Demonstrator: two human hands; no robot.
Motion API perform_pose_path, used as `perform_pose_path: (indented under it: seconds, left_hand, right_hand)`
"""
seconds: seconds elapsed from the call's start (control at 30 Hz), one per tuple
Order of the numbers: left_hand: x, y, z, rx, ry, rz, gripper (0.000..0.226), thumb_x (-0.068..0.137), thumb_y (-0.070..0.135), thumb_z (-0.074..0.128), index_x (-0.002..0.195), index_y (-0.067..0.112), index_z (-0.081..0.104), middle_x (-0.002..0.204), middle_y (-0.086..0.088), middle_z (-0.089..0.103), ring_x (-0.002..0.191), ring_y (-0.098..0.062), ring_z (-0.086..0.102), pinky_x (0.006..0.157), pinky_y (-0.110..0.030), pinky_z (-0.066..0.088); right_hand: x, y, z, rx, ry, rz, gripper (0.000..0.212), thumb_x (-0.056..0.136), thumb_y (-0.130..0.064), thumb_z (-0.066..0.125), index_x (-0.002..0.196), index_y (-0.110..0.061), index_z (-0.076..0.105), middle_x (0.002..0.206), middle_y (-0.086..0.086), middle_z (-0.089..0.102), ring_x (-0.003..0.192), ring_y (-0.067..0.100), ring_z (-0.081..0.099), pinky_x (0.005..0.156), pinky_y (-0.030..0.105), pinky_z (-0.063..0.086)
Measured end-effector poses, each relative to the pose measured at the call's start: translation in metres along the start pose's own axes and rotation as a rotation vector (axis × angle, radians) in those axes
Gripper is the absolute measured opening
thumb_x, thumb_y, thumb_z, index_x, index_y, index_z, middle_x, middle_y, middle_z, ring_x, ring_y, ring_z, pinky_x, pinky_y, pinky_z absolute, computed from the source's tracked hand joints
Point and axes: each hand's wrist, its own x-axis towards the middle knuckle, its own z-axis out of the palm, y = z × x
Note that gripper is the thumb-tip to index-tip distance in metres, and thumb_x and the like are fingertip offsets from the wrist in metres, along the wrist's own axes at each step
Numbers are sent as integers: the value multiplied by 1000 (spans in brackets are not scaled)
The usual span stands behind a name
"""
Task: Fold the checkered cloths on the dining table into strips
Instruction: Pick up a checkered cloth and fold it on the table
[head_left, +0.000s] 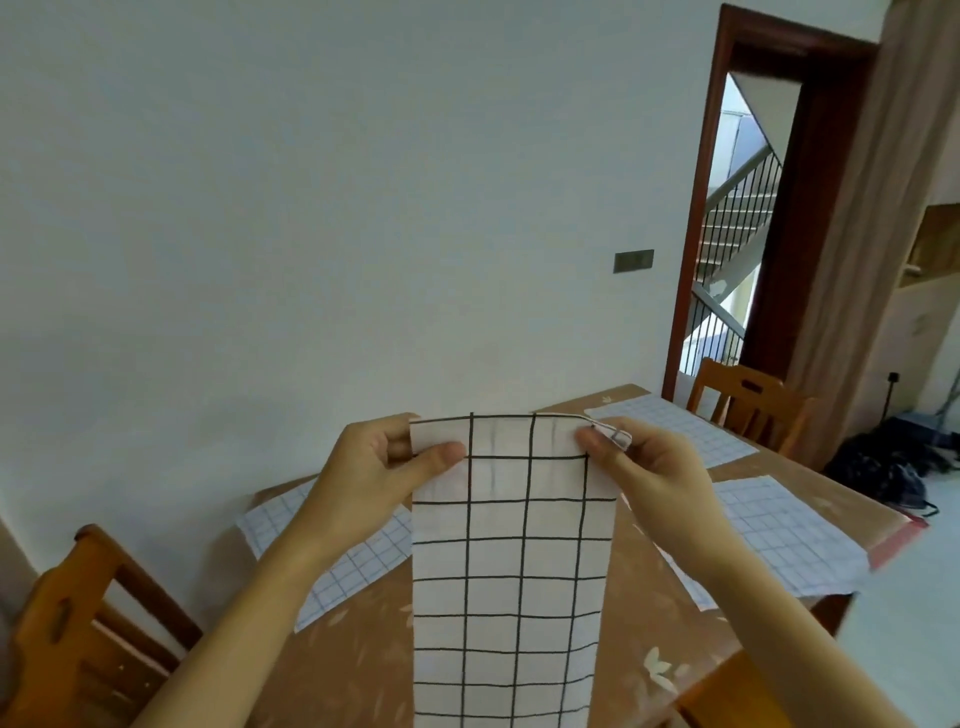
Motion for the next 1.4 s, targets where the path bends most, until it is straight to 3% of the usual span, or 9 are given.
perform_pose_path:
  seconds: [0.23, 0.43, 0.63, 0.73, 0.83, 1.0, 1.2, 1.33, 1.4]
  left_hand:
    - [-6, -1, -13, -45, 33, -7, 28, 75, 22, 76, 97, 4, 76, 92, -7, 80, 87, -22, 77, 78, -32, 63]
    - [-8, -1, -23, -92, 33, -38, 32, 73, 18, 78, 97, -3, 74, 92, -12, 80, 88, -25, 77, 74, -29, 63]
    - [-13, 5, -22, -121, 13, -37, 30, 74, 19, 77, 96, -2, 74, 92, -13, 80, 88, -27, 77, 74, -29, 63]
    - [-13, 7, -23, -110, 44, -18, 30, 75, 21, 78, 92, -4, 73, 90, -17, 78, 87, -32, 76, 79, -39, 61]
    - [-13, 9, -26, -87, 71, 7, 34, 75, 22, 79, 87, -8, 69, 87, -24, 75, 79, -30, 73, 73, -37, 59]
    - [-13, 8, -31, -39, 82, 7, 37, 74, 23, 78, 93, -8, 71, 88, -19, 78, 87, -40, 73, 77, -45, 60]
    - [-17, 11, -40, 26, -42, -56, 24, 81, 17, 77, 104, 10, 73, 91, -7, 80, 83, -24, 77, 67, -28, 61]
    - [-15, 10, -45, 26, 17, -54, 22, 85, 7, 75, 106, 13, 73, 84, -7, 80, 78, -17, 76, 64, -22, 59]
    - [-13, 10, -48, 32, 41, -39, 17, 88, 1, 71, 101, 11, 75, 85, -7, 80, 77, -18, 76, 65, -24, 61]
  right_hand:
    - [1, -11, -6, 143, -76, 90, 32, 87, -37, 59, 102, -13, 74, 97, 18, 76, 96, 34, 73, 88, 44, 59]
    - [8, -20, -22, 206, -366, 172, 29, 94, -28, 50, 99, -15, 76, 98, 6, 76, 98, 21, 73, 90, 31, 58]
    - [8, -23, -18, 266, -295, 137, 26, 92, -26, 54, 104, -30, 76, 92, 4, 75, 95, 17, 72, 87, 25, 57]
    - [8, -19, -14, 101, -286, 72, 34, 87, -36, 66, 121, -32, 68, 80, 21, 63, 80, 28, 67, 80, 34, 58]
    - [10, -12, -10, 101, -265, 84, 31, 88, -30, 69, 112, -11, 70, 102, 23, 74, 99, 39, 71, 95, 55, 54]
    - [13, -15, -7, 118, -255, 101, 26, 91, -19, 61, 110, -6, 72, 102, 10, 78, 98, 24, 75, 87, 31, 60]
    - [17, -20, -2, 101, -174, 3, 24, 83, -23, 64, 91, -3, 74, 78, 4, 76, 75, 15, 73, 73, 23, 60]
    - [20, -23, 1, -10, -225, -110, 32, 91, -11, 62, 72, -33, 75, 68, -8, 74, 64, 1, 68, 63, 13, 51]
    - [20, -24, 0, -102, -272, -177, 23, 88, -15, 66, 86, -35, 77, 85, -13, 77, 78, 0, 71, 70, 16, 55]
